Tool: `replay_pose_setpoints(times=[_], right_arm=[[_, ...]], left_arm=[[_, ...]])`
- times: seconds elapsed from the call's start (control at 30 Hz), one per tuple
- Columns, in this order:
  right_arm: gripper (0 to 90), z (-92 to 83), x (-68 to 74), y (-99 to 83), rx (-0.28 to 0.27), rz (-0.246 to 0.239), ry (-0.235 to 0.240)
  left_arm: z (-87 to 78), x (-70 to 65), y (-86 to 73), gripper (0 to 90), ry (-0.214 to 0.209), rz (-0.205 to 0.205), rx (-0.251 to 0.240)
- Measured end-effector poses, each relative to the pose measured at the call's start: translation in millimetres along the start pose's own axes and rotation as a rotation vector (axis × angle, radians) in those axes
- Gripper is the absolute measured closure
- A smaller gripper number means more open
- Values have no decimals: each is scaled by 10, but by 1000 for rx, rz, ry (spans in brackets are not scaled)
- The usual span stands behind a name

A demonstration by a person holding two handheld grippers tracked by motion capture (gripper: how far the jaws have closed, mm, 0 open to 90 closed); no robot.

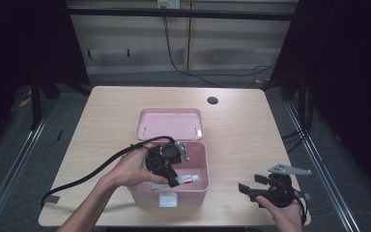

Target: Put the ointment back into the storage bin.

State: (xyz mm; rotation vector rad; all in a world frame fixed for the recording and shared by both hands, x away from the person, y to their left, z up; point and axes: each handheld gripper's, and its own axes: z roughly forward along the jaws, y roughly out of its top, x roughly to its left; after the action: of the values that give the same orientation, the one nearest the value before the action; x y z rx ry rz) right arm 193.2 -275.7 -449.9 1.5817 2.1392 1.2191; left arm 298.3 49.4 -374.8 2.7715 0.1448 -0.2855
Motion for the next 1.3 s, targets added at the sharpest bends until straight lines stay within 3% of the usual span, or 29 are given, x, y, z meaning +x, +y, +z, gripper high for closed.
replay_pose_setpoints(times=[0.43,0.73,1.3], right_arm=[[204,4,2,-3,5,0,1],[204,12,0,-1,8,-4,0],[204,21,-4,0,11,-3,2]], left_arm=[[143,93,3,713,-22,-35,34],[243,207,-119,713,-54,-56,61],[403,215,-87,712,-84,-36,125]])
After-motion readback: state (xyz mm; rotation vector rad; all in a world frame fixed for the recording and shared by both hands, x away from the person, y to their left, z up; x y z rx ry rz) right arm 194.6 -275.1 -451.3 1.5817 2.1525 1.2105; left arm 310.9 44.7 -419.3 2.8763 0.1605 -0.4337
